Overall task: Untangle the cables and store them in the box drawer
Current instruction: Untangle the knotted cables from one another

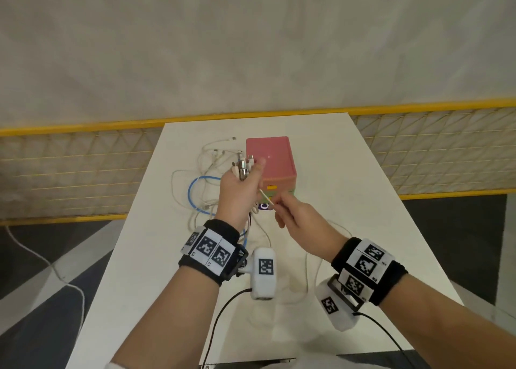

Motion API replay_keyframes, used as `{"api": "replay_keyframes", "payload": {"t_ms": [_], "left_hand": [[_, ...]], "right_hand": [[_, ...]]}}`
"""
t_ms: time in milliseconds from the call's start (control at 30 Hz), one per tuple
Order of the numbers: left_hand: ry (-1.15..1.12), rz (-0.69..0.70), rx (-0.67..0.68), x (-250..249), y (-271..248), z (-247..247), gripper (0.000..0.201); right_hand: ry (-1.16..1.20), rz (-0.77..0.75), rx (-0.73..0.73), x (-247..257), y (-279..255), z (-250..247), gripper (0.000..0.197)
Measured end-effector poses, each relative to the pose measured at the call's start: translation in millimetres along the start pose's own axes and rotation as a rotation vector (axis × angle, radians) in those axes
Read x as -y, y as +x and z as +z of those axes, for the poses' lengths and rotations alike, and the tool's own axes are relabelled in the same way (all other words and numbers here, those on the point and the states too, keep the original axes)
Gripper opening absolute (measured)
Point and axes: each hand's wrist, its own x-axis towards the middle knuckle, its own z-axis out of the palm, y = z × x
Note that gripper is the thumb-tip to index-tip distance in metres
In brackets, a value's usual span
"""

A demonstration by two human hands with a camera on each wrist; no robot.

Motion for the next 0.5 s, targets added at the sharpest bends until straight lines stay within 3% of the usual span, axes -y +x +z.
{"api": "replay_keyframes", "payload": {"t_ms": [67,167,267,367,433,500], "left_hand": [[-0.009,-0.020,-0.048,-9,-2,-3,0.033],[-0.310,-0.003,-0.038,-26,-1,-18,0.026],[-0.398,0.088,0.036,-40,6,-48,0.023],[-0.096,0.087,0.160,-47,-1,-53,0.005],[0.191,0.035,0.253,-43,-12,-37,0.010],[0.337,-0.028,0.337,-34,-18,-20,0.023]], "right_hand": [[-0.006,0.020,0.079,-1,-1,2,0.019],[-0.110,0.069,0.188,-12,-6,-4,0.021],[-0.173,0.166,0.140,-31,-7,-24,0.022],[-0.178,0.196,-0.052,-32,6,-46,0.026],[-0.116,0.138,-0.141,-17,20,-54,0.026],[-0.042,0.048,-0.155,3,34,-57,0.023]]}}
